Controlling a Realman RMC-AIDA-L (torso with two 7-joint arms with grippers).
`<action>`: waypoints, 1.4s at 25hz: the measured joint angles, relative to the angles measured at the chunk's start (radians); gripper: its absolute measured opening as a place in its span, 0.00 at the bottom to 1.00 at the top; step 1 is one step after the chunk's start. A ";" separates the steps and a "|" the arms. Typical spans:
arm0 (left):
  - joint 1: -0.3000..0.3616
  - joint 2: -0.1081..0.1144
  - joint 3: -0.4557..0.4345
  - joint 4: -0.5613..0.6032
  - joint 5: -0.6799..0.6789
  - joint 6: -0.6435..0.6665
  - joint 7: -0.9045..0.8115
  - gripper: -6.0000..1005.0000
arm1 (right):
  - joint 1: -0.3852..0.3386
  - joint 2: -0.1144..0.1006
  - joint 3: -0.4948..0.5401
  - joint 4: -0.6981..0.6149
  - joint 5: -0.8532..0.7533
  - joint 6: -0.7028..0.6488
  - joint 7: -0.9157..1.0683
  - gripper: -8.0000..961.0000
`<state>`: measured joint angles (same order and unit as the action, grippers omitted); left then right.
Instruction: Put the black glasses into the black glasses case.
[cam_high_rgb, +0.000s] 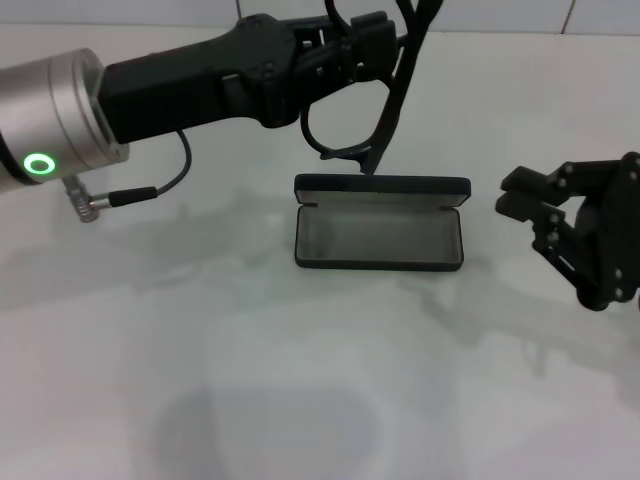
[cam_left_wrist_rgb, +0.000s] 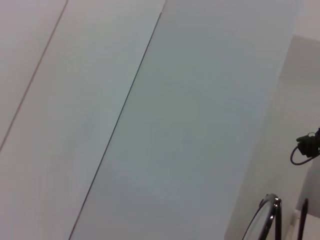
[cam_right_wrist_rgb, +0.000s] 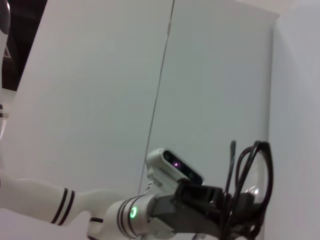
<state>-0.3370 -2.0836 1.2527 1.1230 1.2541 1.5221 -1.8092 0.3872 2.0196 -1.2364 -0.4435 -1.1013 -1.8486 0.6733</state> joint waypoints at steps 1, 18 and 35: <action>-0.001 0.000 0.001 0.000 0.005 0.000 -0.004 0.12 | -0.002 -0.001 0.004 -0.001 0.002 -0.001 0.000 0.10; -0.006 -0.005 0.035 -0.002 0.044 0.034 0.007 0.12 | 0.003 -0.001 0.023 0.003 0.005 -0.003 0.005 0.10; -0.025 -0.005 0.032 -0.028 0.044 0.030 0.013 0.12 | 0.004 0.000 0.017 0.000 0.003 0.004 0.006 0.10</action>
<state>-0.3621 -2.0884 1.2844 1.0952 1.2984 1.5516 -1.7959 0.3911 2.0200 -1.2192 -0.4432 -1.0983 -1.8448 0.6798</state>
